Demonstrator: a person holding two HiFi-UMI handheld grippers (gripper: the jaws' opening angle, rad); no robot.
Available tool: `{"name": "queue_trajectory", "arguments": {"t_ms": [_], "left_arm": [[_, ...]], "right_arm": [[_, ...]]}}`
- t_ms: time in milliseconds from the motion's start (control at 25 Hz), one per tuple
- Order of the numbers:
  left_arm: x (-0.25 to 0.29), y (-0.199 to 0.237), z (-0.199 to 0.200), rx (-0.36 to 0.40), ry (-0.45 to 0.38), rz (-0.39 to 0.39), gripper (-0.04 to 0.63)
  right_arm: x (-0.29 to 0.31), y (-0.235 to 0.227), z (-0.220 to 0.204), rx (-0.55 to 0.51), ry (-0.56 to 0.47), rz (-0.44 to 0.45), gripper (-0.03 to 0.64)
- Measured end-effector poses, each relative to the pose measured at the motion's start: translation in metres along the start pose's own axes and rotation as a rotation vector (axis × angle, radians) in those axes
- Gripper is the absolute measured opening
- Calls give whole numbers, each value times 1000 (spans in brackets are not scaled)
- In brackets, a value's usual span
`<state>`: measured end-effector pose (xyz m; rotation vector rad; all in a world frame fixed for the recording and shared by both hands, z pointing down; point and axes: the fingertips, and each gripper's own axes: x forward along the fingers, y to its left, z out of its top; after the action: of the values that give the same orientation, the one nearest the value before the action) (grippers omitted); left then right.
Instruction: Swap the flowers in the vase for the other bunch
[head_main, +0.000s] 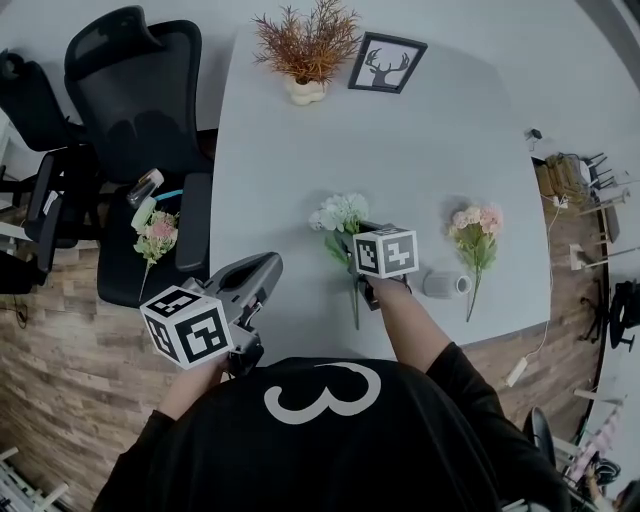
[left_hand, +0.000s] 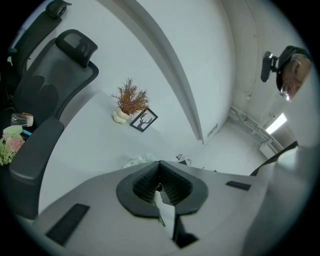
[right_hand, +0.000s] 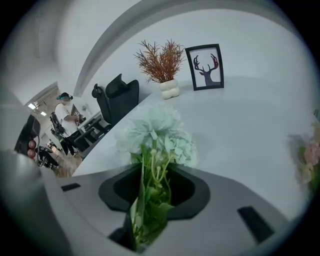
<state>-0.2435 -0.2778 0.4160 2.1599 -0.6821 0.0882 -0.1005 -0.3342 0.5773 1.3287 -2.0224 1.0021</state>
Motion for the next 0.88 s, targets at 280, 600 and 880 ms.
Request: {"name": "queue_trajectory", "arguments": {"t_ms": [280,600,880], "left_arm": [[-3,-14,-5,5,-20,18,11],[4,-45,-25,23,-17,22,11],[12,-82,-47,51,4,8,11]], "right_arm": [[-20,9,9,-12,-67,30,101],[-71,20,25,-49,-236,93,92],[-146,32,43,-141,-476,116,93]]}}
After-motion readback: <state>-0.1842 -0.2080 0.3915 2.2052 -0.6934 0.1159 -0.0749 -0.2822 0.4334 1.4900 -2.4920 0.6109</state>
